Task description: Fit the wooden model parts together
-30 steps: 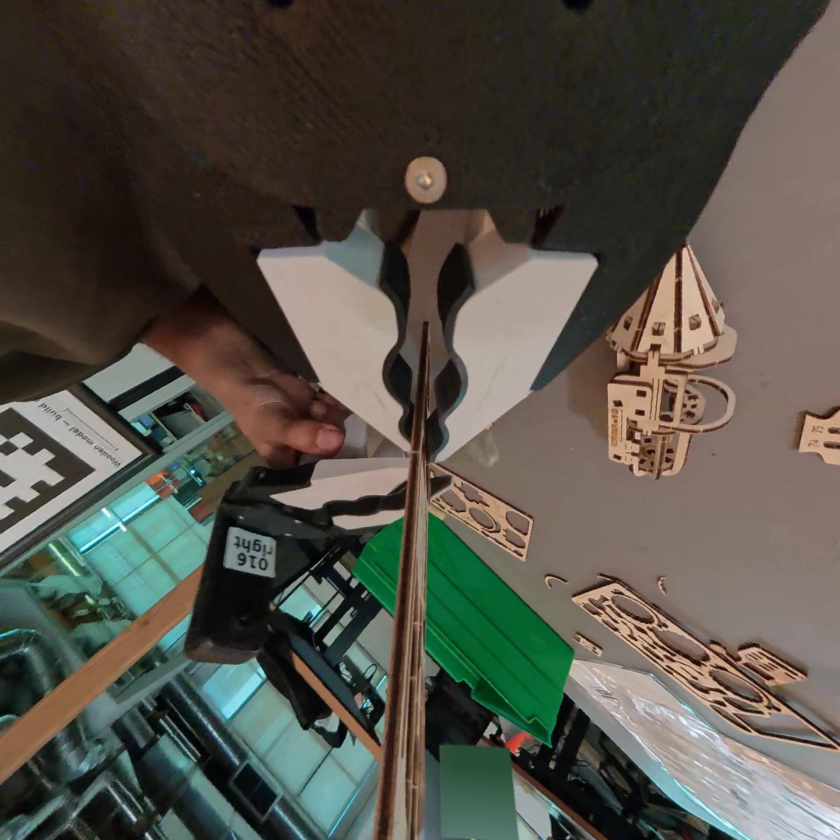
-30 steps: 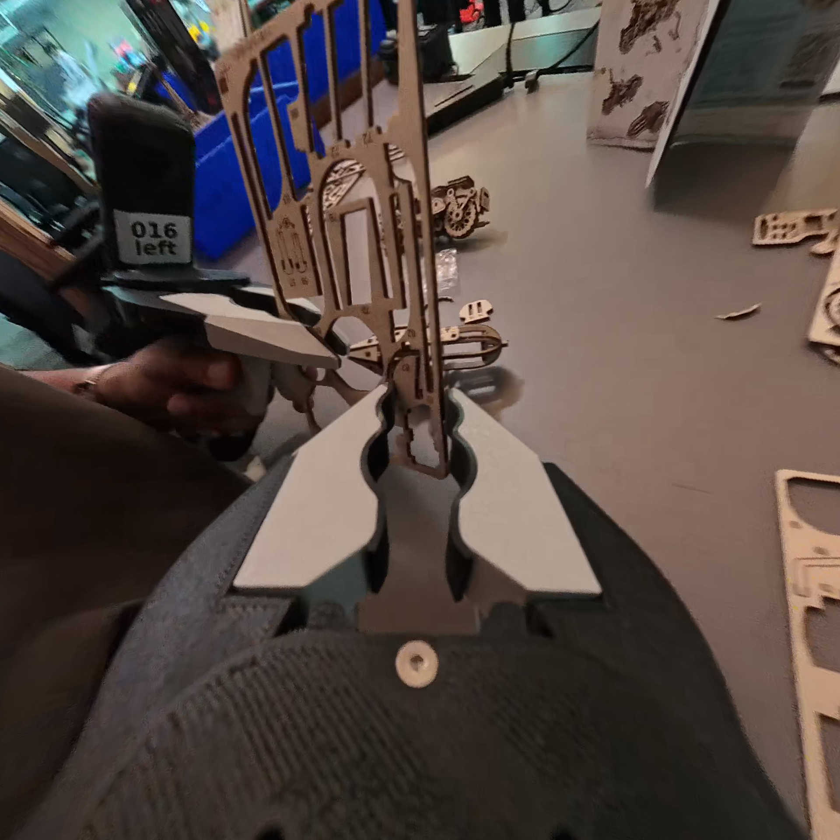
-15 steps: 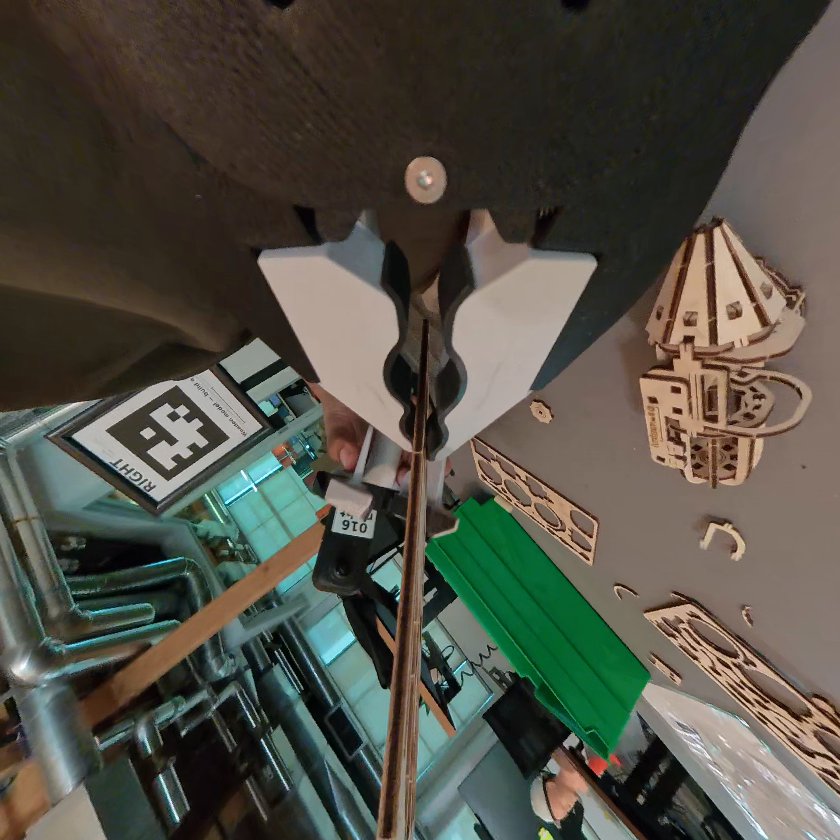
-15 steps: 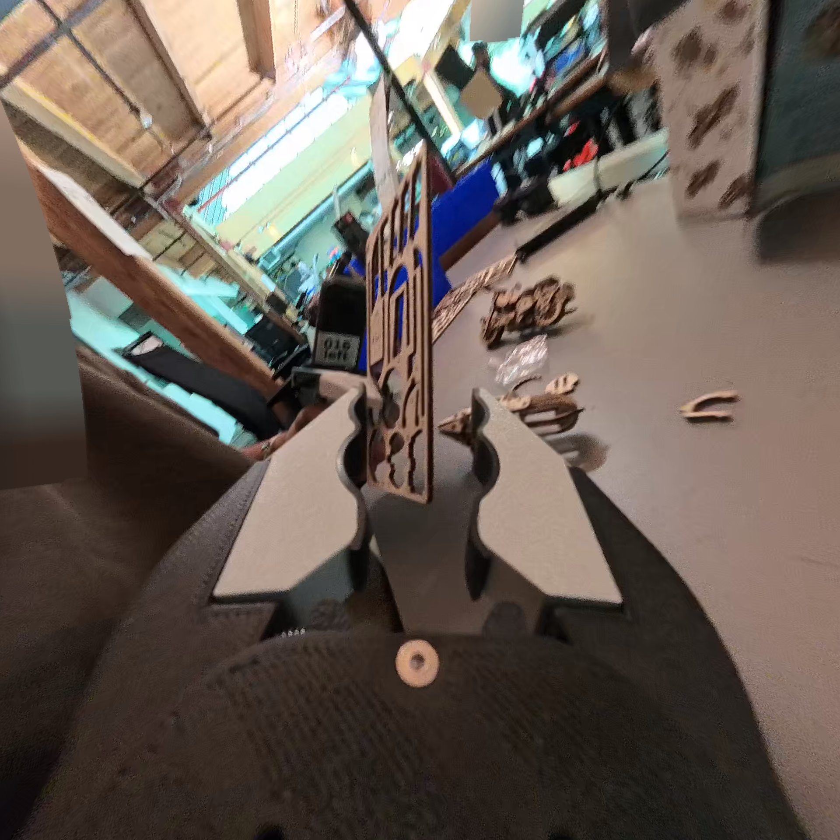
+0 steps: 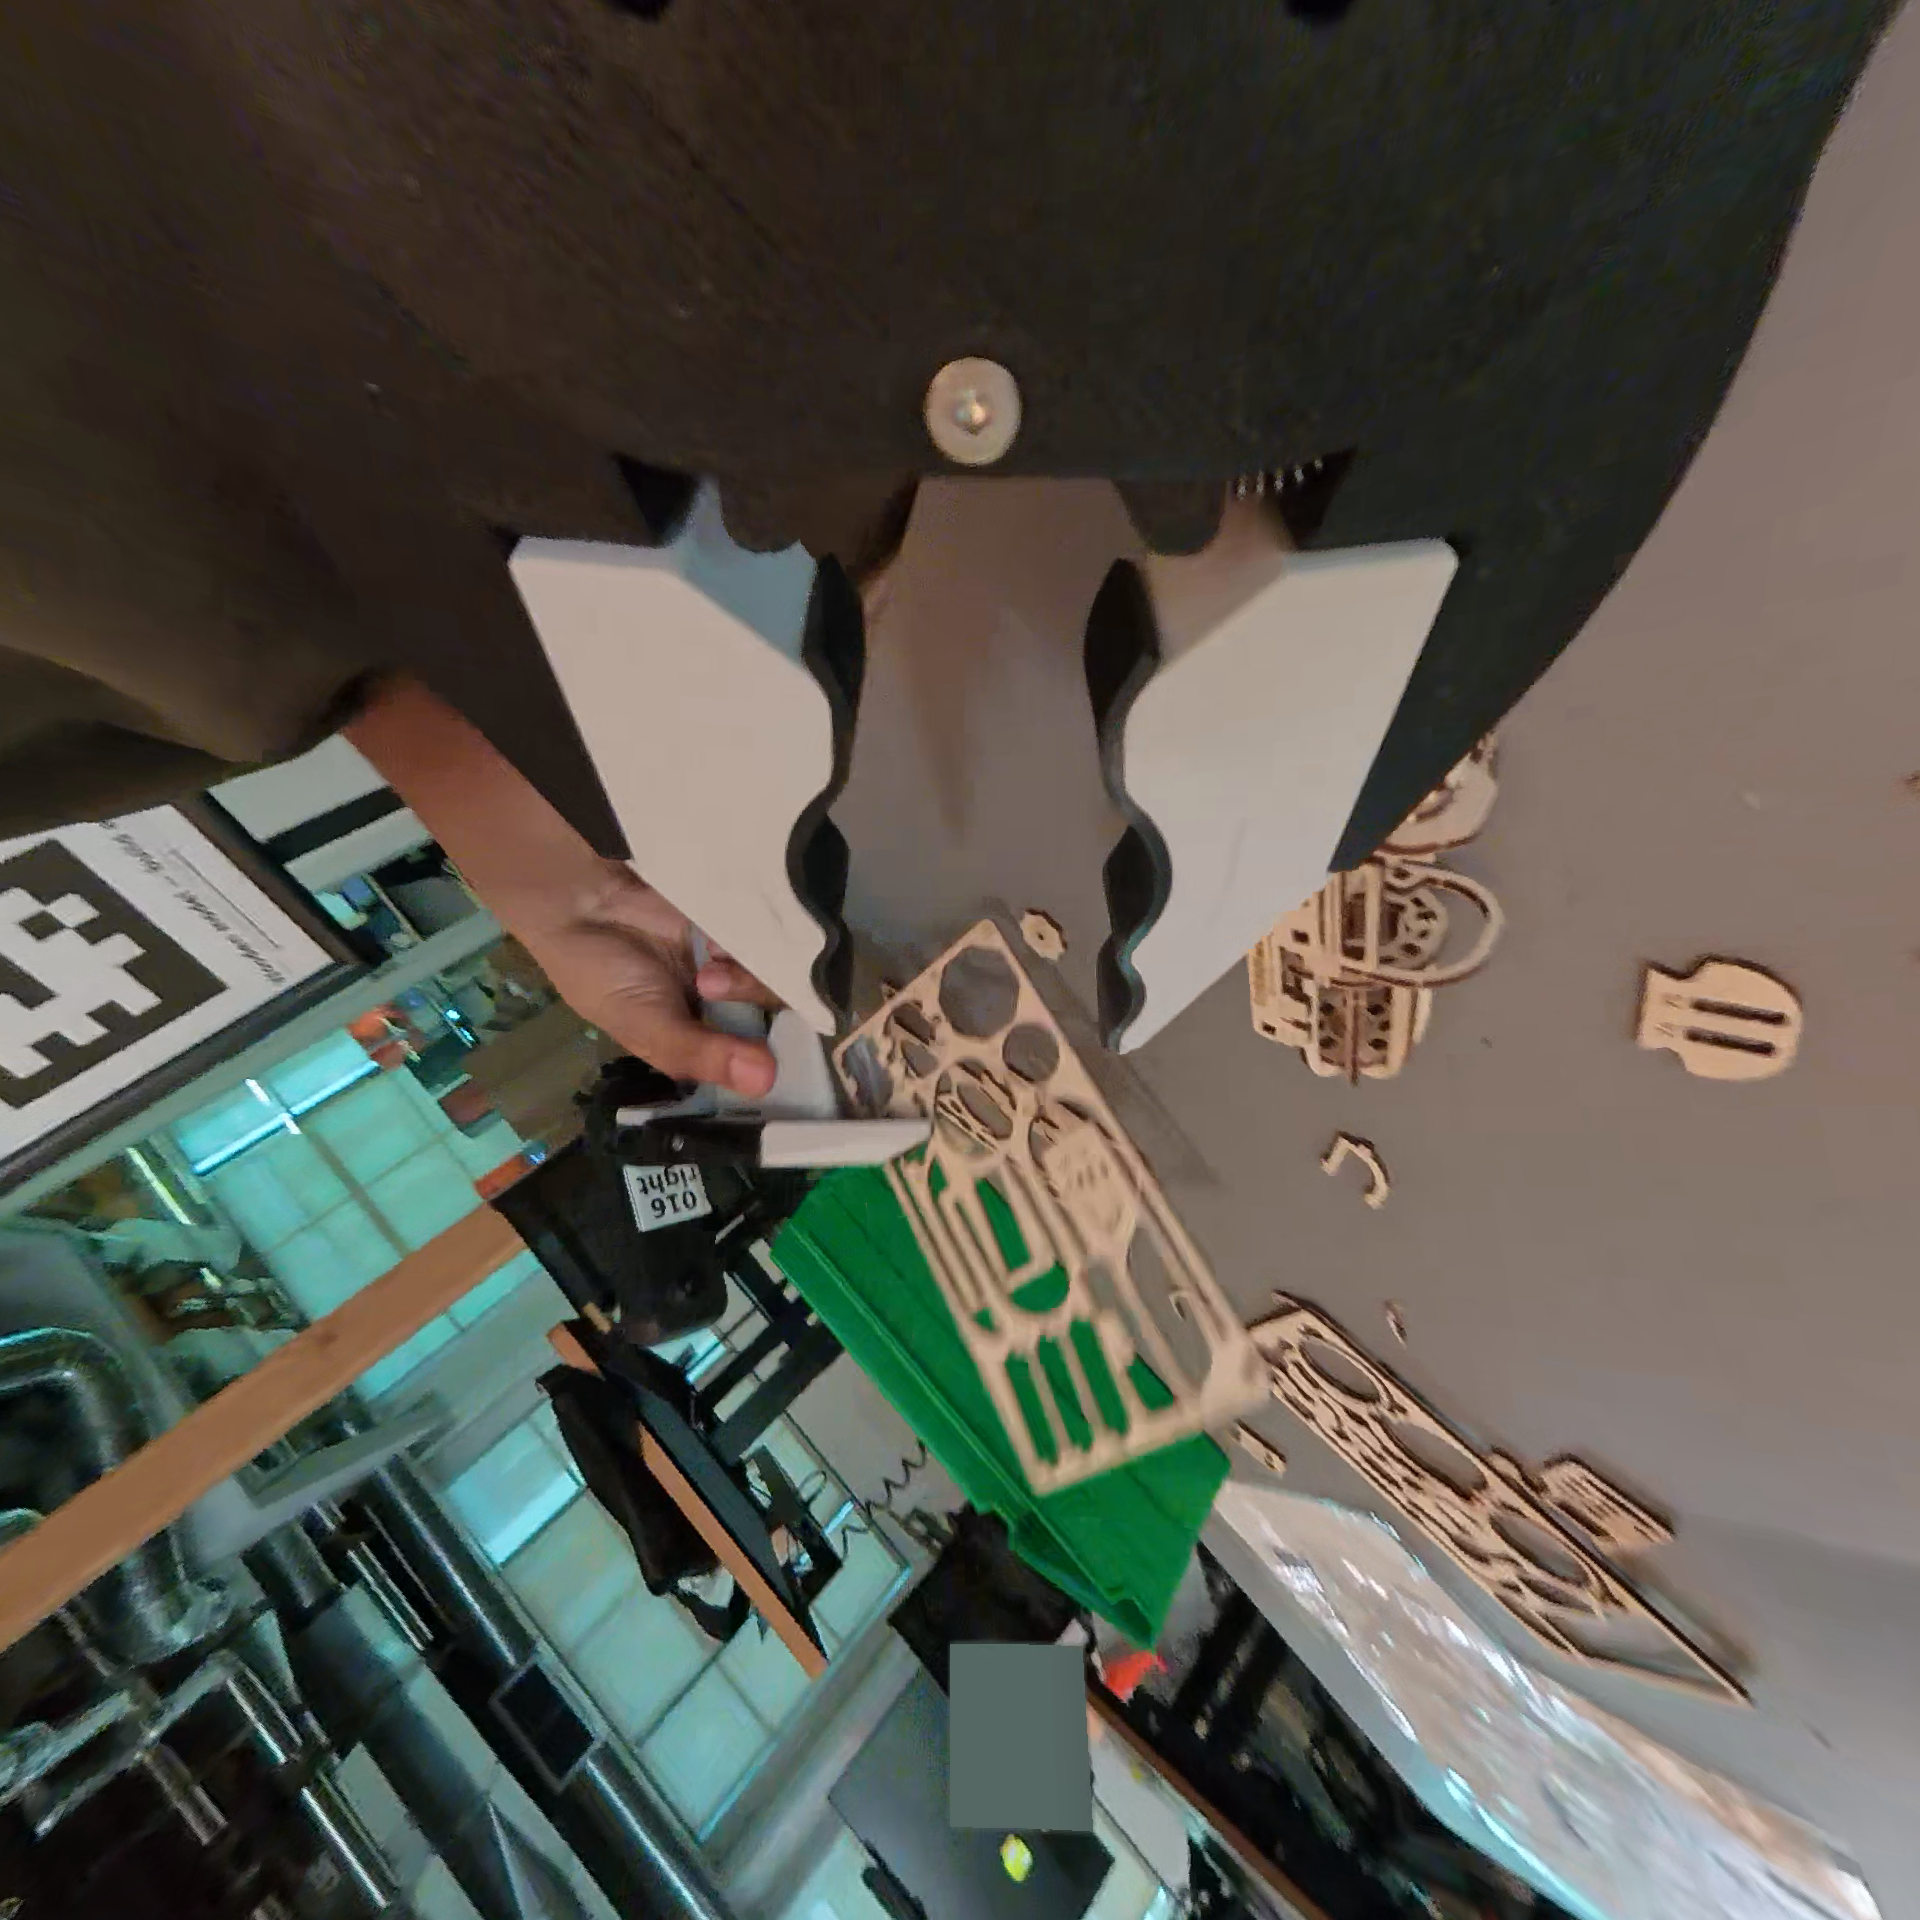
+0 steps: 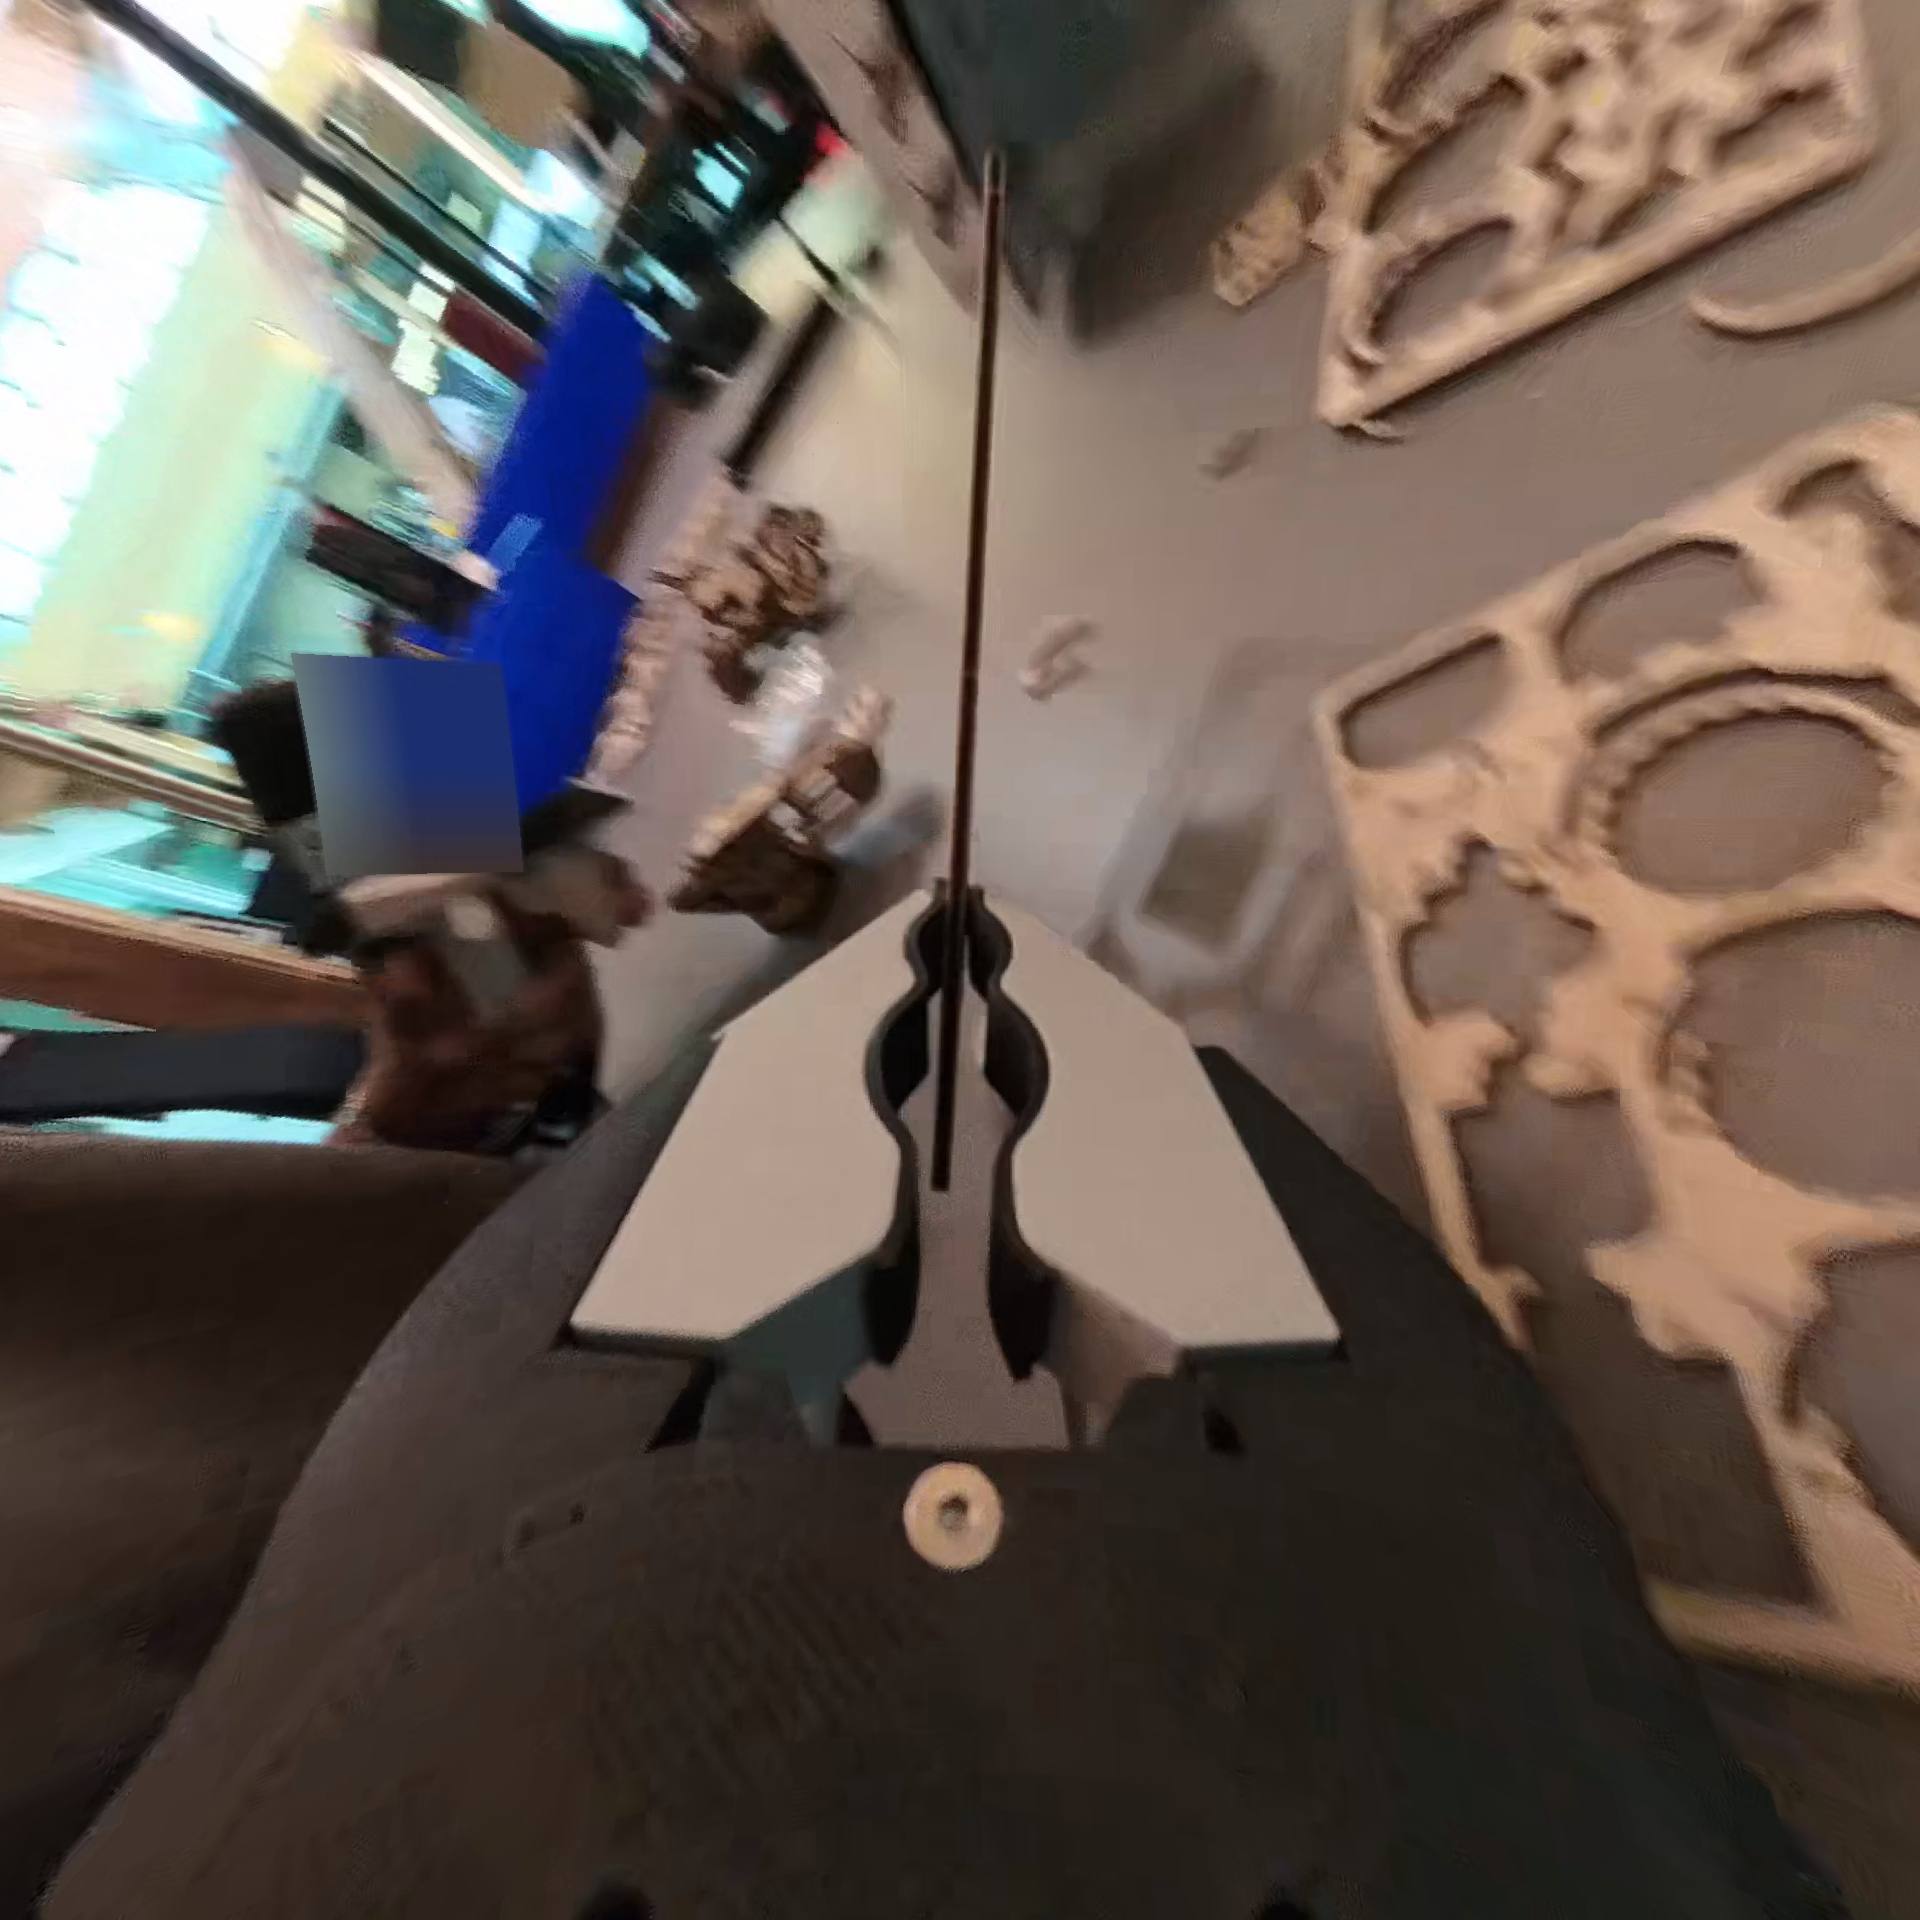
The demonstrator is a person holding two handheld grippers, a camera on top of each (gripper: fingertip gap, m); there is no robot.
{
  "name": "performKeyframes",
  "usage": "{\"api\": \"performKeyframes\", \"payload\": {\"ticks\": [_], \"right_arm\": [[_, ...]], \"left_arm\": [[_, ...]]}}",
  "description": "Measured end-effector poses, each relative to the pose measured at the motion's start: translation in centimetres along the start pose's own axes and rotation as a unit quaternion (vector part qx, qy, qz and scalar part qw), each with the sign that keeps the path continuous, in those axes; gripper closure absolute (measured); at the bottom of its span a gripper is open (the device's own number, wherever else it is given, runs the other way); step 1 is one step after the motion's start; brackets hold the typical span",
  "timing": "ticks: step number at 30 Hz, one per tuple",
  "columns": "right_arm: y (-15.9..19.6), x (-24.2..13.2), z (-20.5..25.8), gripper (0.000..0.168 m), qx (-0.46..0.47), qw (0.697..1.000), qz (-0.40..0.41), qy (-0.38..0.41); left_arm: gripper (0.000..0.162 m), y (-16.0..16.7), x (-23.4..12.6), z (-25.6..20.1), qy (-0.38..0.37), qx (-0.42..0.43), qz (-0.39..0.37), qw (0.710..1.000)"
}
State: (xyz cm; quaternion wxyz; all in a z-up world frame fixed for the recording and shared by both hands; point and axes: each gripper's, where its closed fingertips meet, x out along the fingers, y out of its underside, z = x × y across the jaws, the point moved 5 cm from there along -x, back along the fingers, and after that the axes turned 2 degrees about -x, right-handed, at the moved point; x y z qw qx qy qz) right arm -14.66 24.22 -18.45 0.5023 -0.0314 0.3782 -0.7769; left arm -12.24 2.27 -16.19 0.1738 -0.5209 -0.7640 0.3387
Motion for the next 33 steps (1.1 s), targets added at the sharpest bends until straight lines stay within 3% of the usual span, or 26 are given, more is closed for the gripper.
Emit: {"api": "performKeyframes", "payload": {"ticks": [6,9,12,14,16,19,23,27,28,30,33], "right_arm": [[1.2,-1.5,-3.5,0.16,0.013,0.994,0.052,0.092],[1.1,-2.1,-5.1,0.135,-0.018,0.986,0.065,0.155],[-0.7,-2.5,-4.5,0.118,-0.11,0.968,0.04,0.223],[-2.3,-2.2,-2.9,0.119,-0.195,0.948,0.008,0.251],[-3.1,-0.1,-0.3,0.126,-0.273,0.934,-0.011,0.23],[-1.6,5.7,2.4,0.131,-0.348,0.917,0.056,0.185],[-0.8,11.6,1.3,0.124,-0.409,0.874,0.149,0.214],[-1.7,14.2,-0.6,0.13,-0.362,0.891,0.178,0.209],[-1.7,14.6,-1.1,0.135,-0.342,0.898,0.185,0.206],[-1.8,14.8,-1.3,0.163,-0.319,0.912,0.178,0.188],[-1.4,14.4,-1.3,0.168,-0.318,0.914,0.188,0.168]], "left_arm": [[0.12,-1.5,-1.0,0.2,-0.033,0.043,-0.059,0.997],[0.12,-2.6,-1.9,0.7,-0.046,0.033,-0.101,0.993],[0.121,-3.4,-2.7,1.5,-0.063,0.02,-0.128,0.99],[0.122,-3.6,-2.9,1.7,-0.072,0.023,-0.137,0.988],[0.123,-3.7,-3.0,1.7,-0.076,0.029,-0.14,0.987],[0.125,-3.5,-2.8,1.7,-0.079,0.038,-0.132,0.987],[0.125,-3.0,-2.4,1.4,-0.065,0.027,-0.117,0.991],[0.127,-2.7,-2.2,1.3,-0.058,0.022,-0.109,0.992],[0.127,-2.6,-2.2,1.3,-0.057,0.023,-0.106,0.992],[0.127,-2.5,-2.1,1.3,-0.056,0.025,-0.101,0.993],[0.129,-2.5,-2.0,1.2,-0.053,0.024,-0.1,0.993]]}}
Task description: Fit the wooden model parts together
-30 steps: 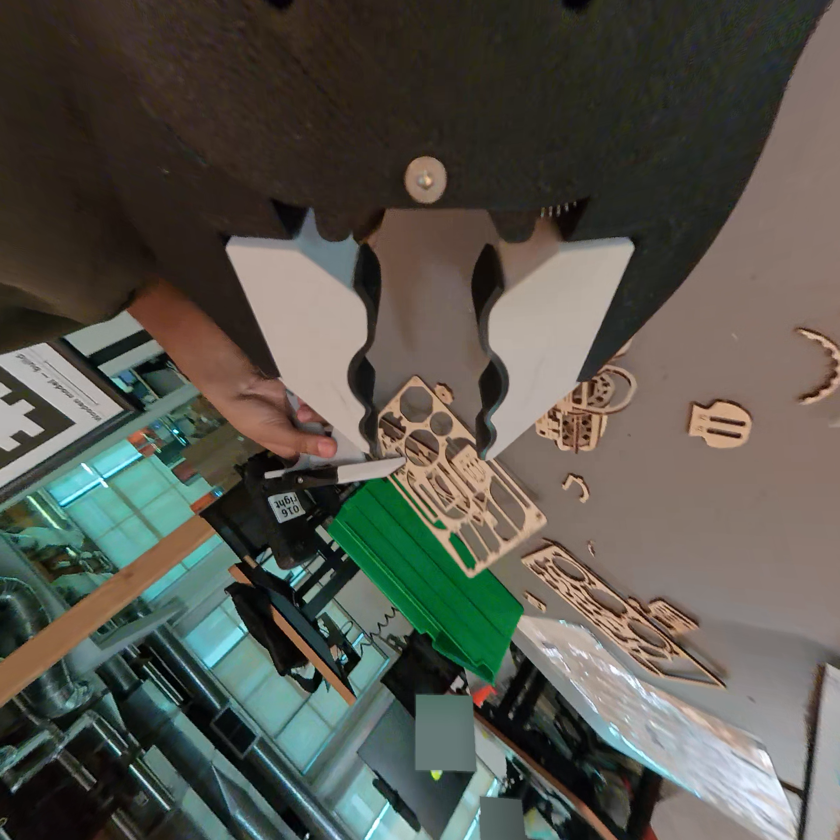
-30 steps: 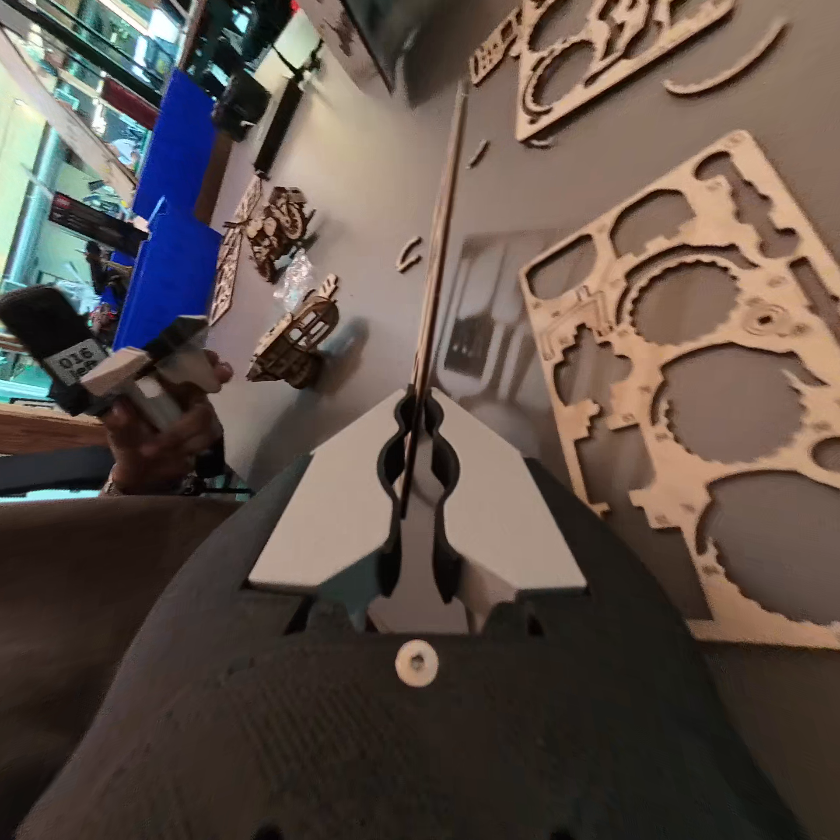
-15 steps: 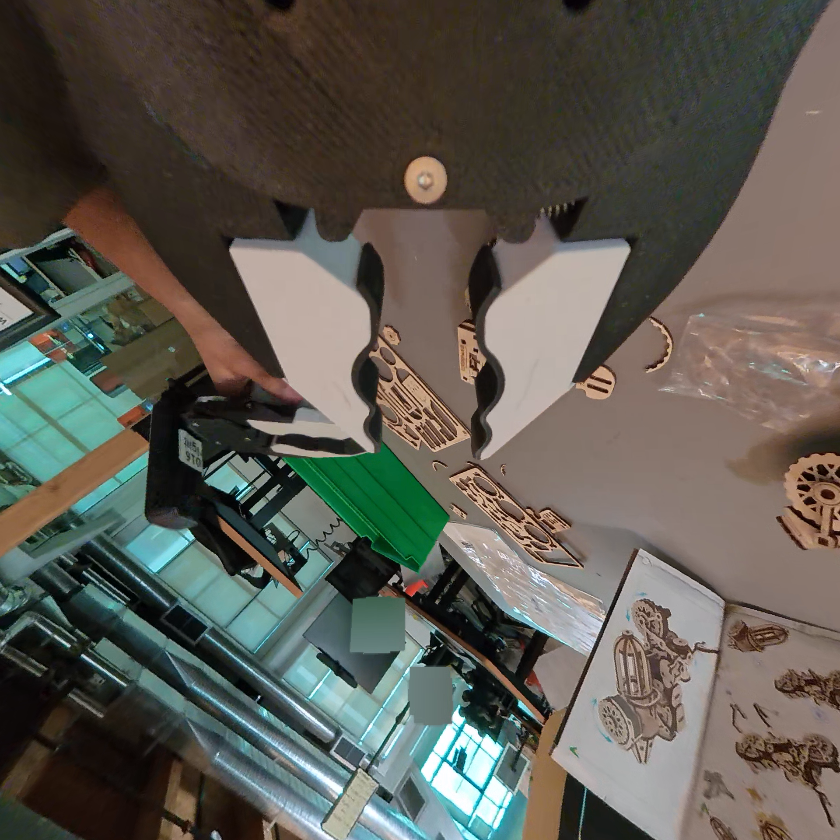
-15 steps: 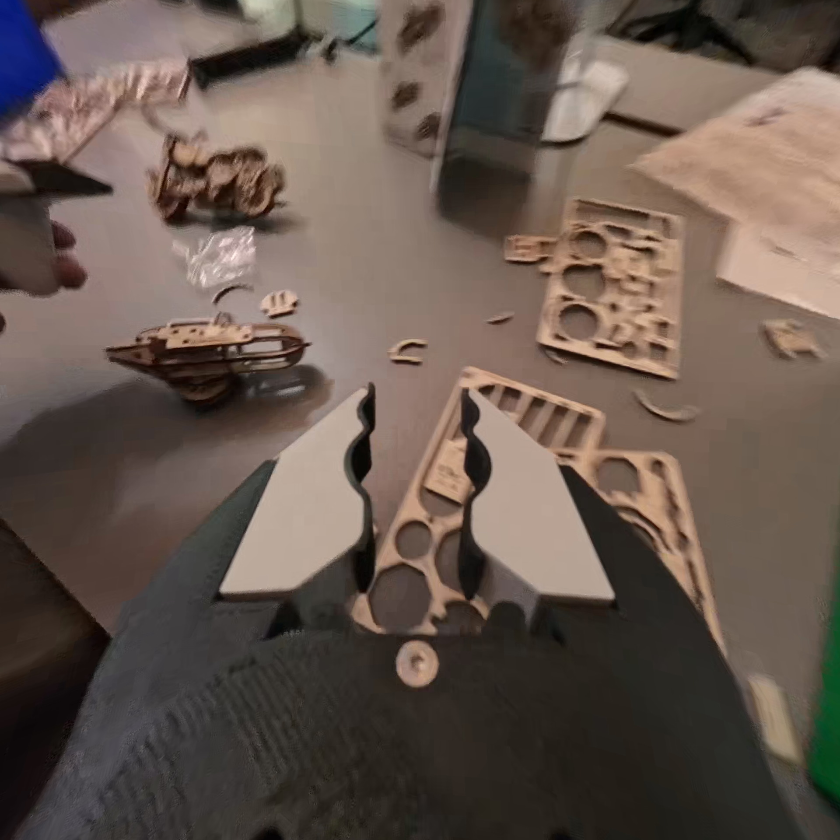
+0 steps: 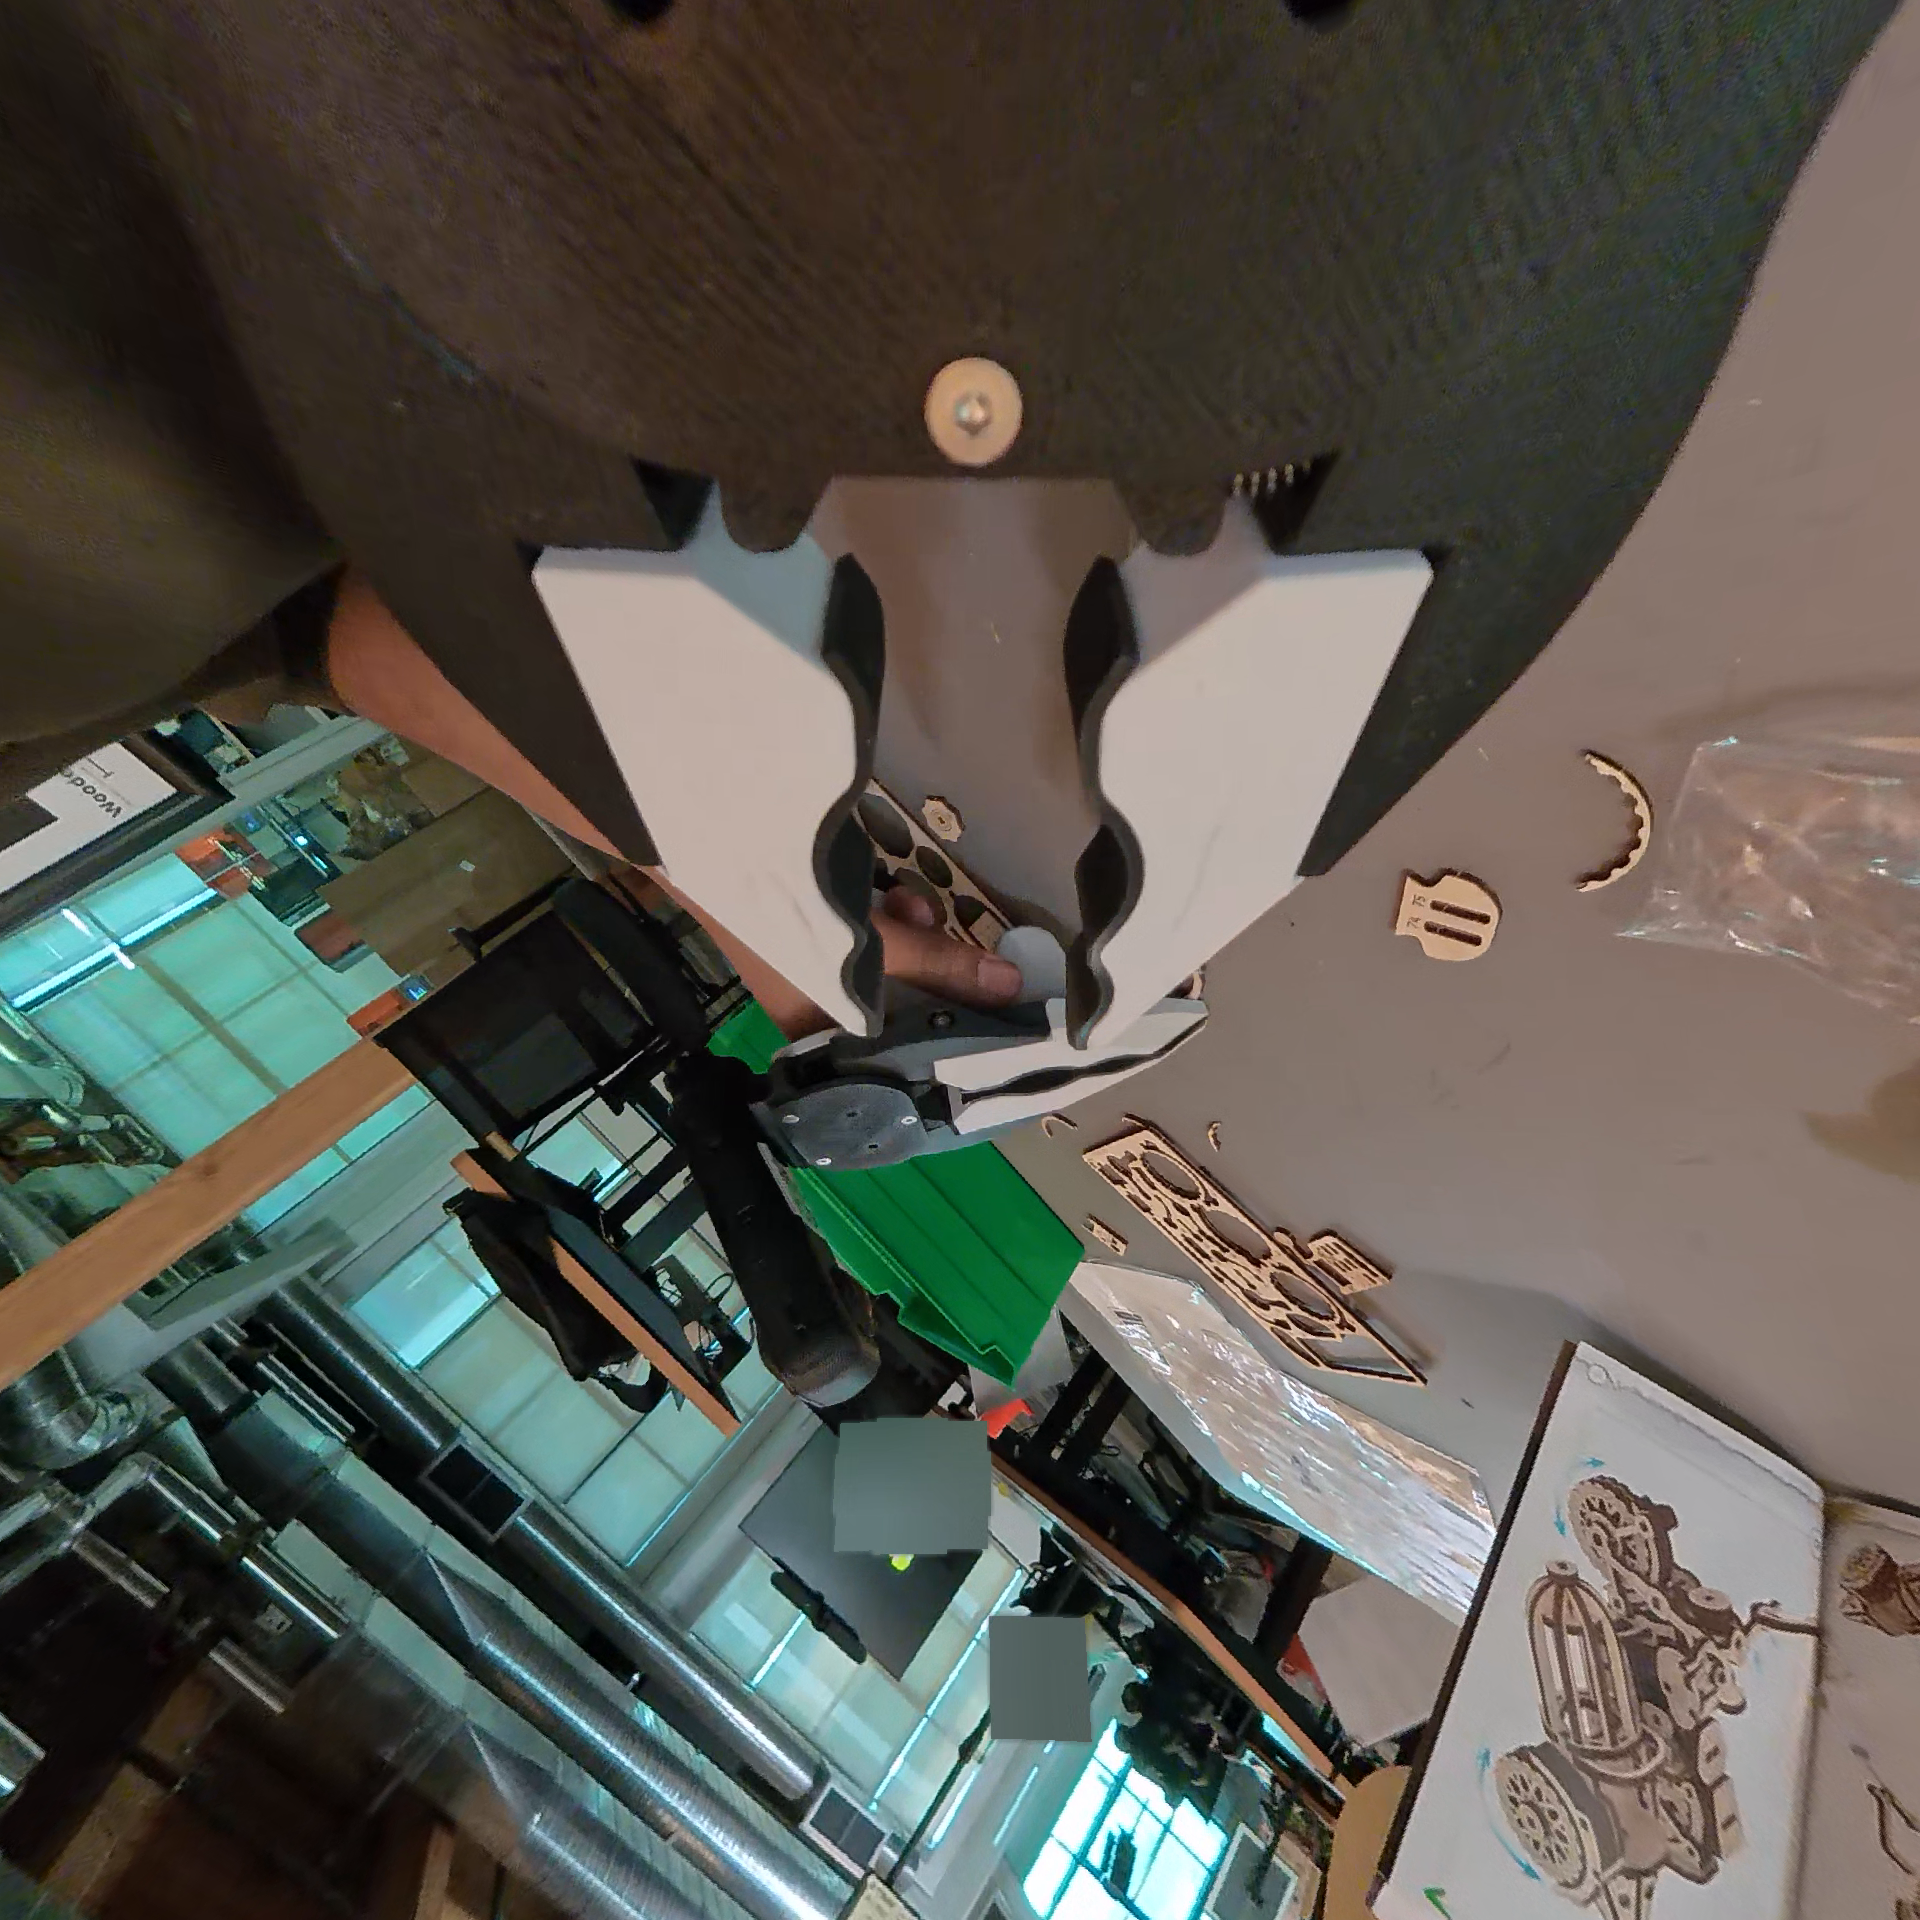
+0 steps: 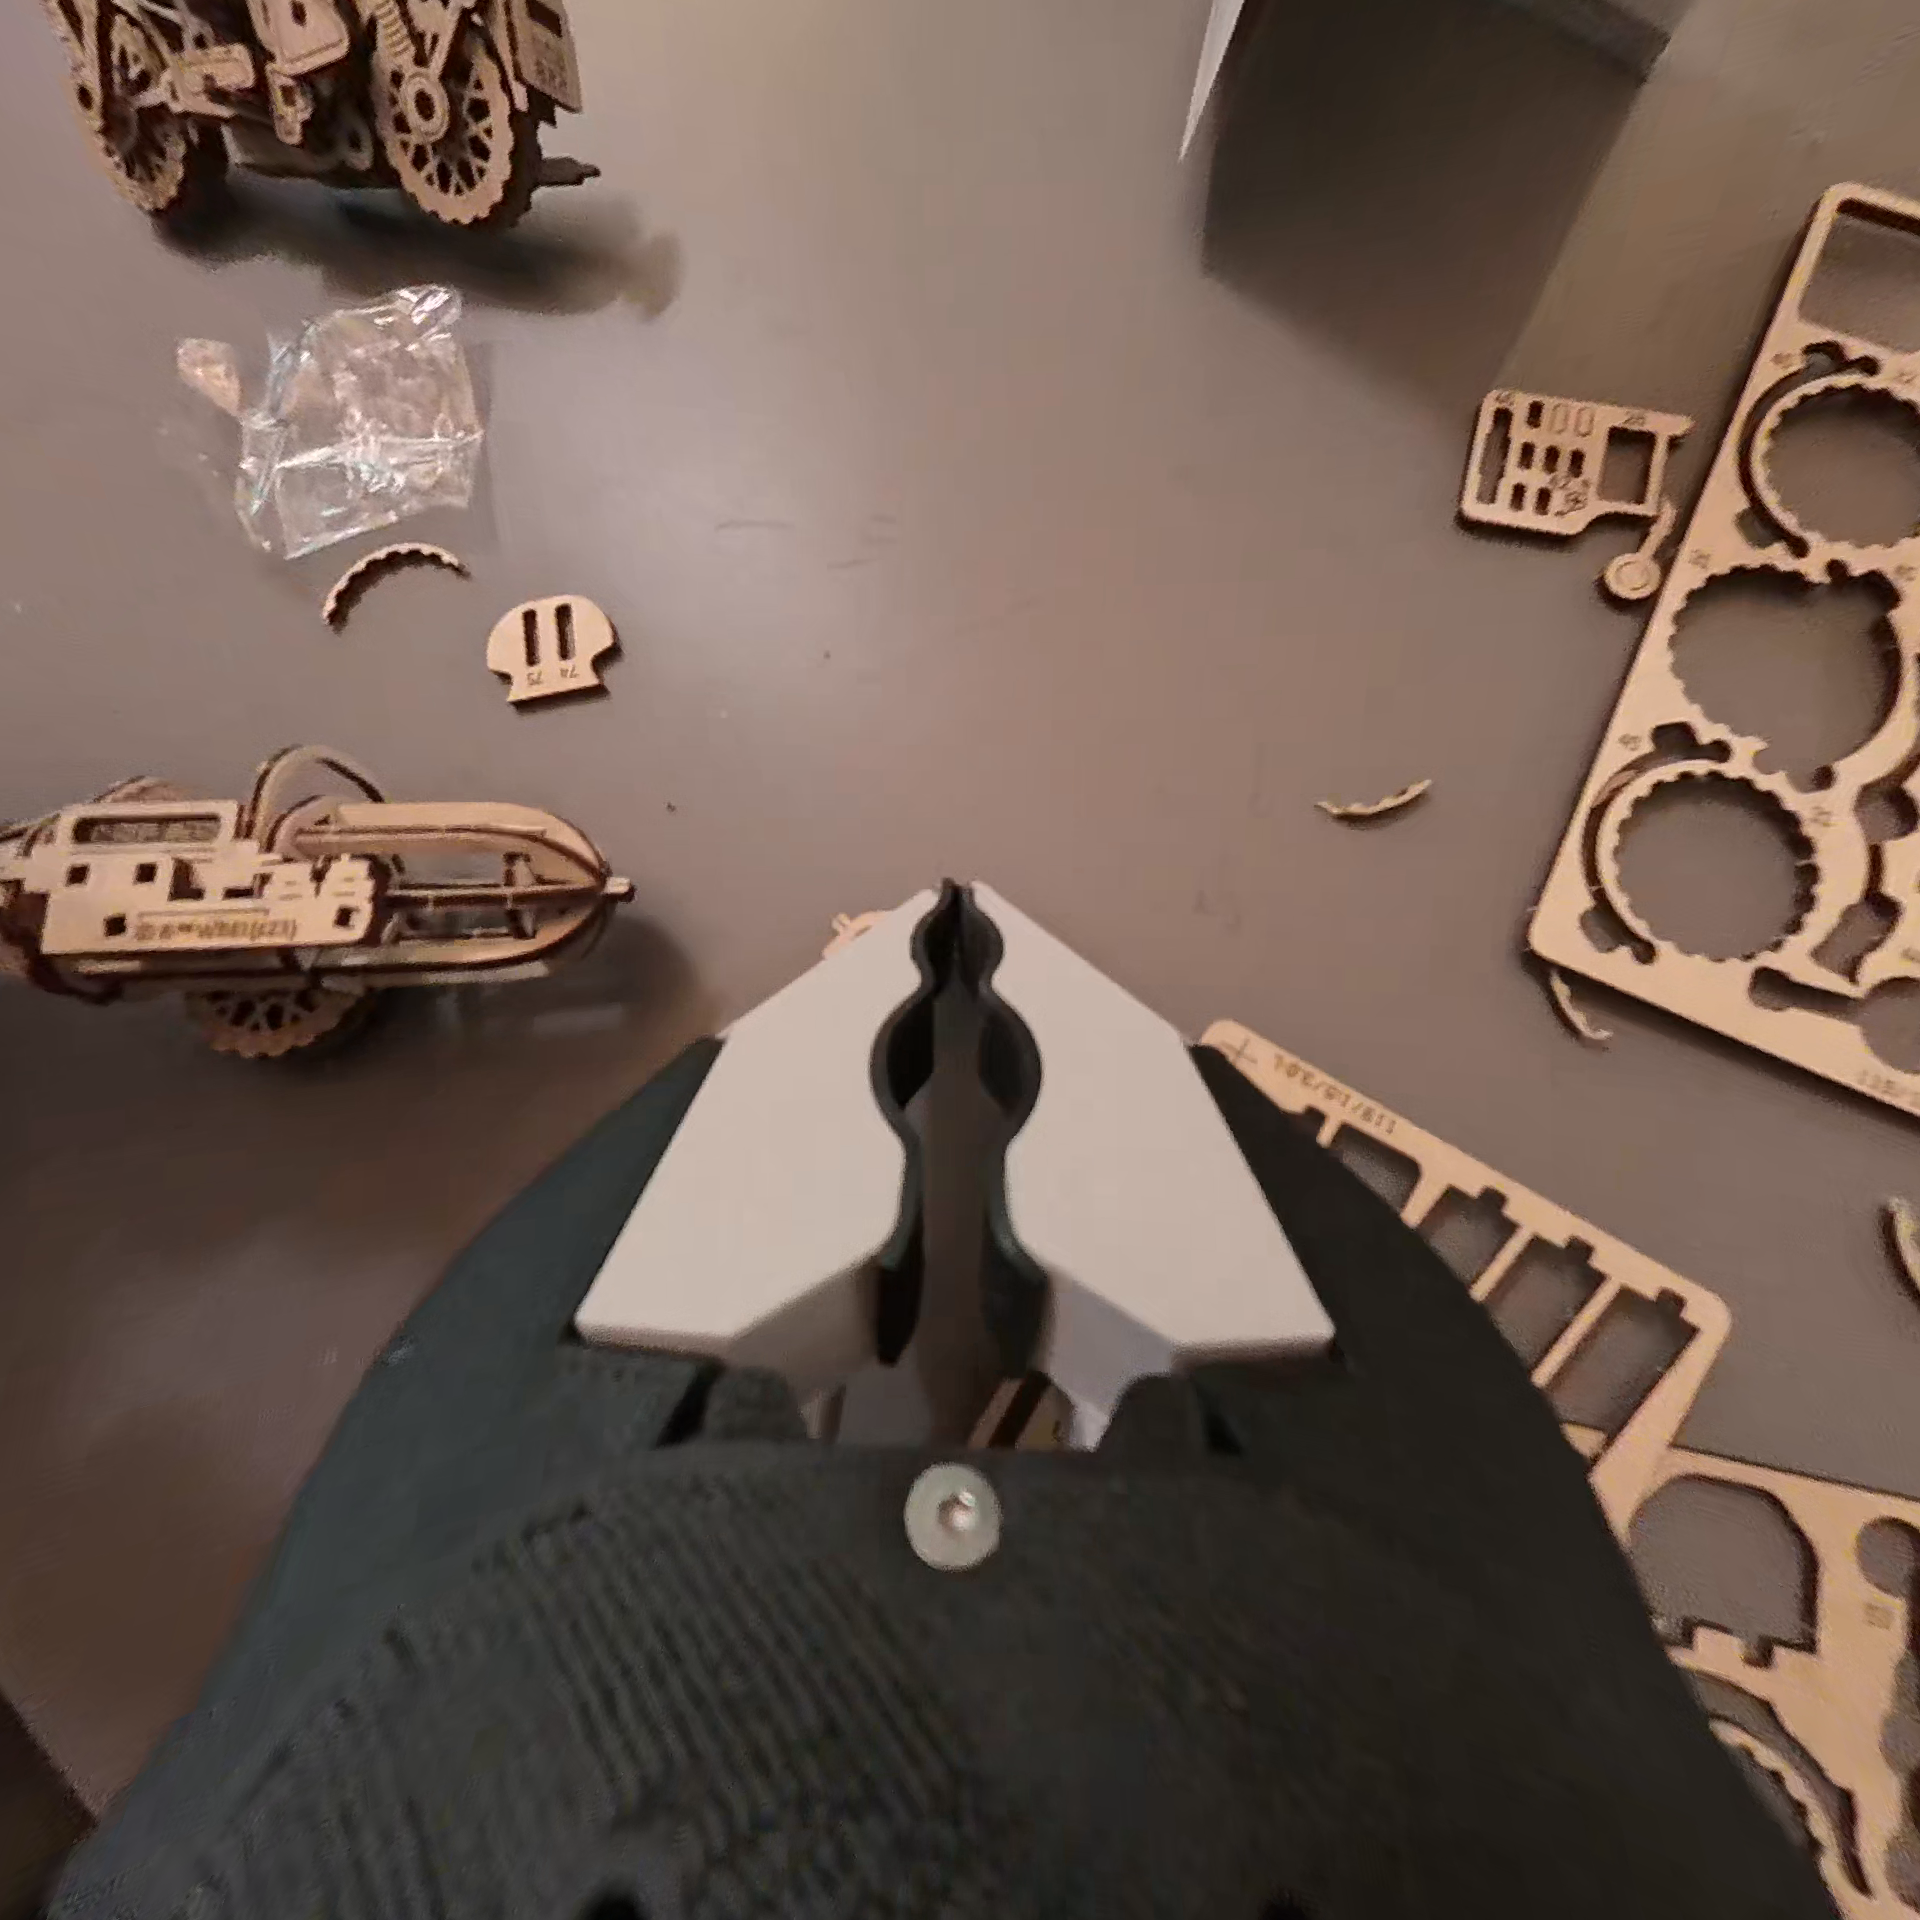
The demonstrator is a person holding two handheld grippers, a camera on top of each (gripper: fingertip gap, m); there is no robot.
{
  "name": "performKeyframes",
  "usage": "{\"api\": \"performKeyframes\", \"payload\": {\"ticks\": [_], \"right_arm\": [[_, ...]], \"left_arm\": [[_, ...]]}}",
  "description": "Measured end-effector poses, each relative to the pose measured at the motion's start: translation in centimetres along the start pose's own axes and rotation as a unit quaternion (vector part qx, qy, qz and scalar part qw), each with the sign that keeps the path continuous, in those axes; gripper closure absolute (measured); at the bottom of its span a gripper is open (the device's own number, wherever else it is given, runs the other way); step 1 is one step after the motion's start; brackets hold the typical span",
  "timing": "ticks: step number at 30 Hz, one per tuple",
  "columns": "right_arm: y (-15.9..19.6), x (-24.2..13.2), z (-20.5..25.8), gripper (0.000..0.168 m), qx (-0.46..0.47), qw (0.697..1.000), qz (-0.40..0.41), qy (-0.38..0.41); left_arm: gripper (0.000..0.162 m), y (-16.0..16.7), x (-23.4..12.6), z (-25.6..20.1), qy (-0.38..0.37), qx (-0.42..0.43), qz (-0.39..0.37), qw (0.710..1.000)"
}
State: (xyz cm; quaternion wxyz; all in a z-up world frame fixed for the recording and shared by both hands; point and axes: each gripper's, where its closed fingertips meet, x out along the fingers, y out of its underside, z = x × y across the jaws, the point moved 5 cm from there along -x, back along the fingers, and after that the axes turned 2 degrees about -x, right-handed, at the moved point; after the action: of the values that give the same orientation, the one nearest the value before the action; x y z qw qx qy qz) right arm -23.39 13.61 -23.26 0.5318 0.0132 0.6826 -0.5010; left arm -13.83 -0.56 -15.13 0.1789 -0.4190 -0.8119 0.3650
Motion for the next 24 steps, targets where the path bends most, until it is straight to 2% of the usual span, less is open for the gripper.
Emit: {"api": "performKeyframes", "payload": {"ticks": [2,8,10,12,17,20,24], "right_arm": [[0.1,-0.4,0.2,0.168,-0.007,1.0,-0.005,-0.006],[-1.8,-4.1,1.0,0.168,-0.016,0.994,-0.103,-0.025],[-1.7,-5.1,0.8,0.168,-0.016,0.993,-0.113,-0.018],[-1.2,-5.0,0.6,0.161,-0.026,0.995,-0.099,-0.008],[0.5,-1.3,2.7,0.139,-0.043,0.998,-0.016,-0.04],[0.7,-0.5,2.8,0.151,-0.09,0.996,0.0,-0.006],[0.7,-0.5,2.8,0.165,-0.084,0.996,0.006,-0.014]], "left_arm": [[0.13,0.1,0.0,-0.1,0.002,-0.003,0.001,1.0],[0.131,0.1,0.0,0.0,-0.004,0.004,0.001,1.0],[0.131,0.0,-0.1,0.3,-0.007,0.001,-0.002,1.0],[0.132,0.0,-0.1,0.4,-0.01,-0.002,-0.004,1.0],[0.133,0.4,0.1,0.1,-0.009,0.016,0.008,1.0],[0.133,0.5,0.2,-0.1,-0.01,0.029,0.012,0.999],[0.133,0.5,0.1,0.0,-0.009,0.025,0.011,1.0]]}}
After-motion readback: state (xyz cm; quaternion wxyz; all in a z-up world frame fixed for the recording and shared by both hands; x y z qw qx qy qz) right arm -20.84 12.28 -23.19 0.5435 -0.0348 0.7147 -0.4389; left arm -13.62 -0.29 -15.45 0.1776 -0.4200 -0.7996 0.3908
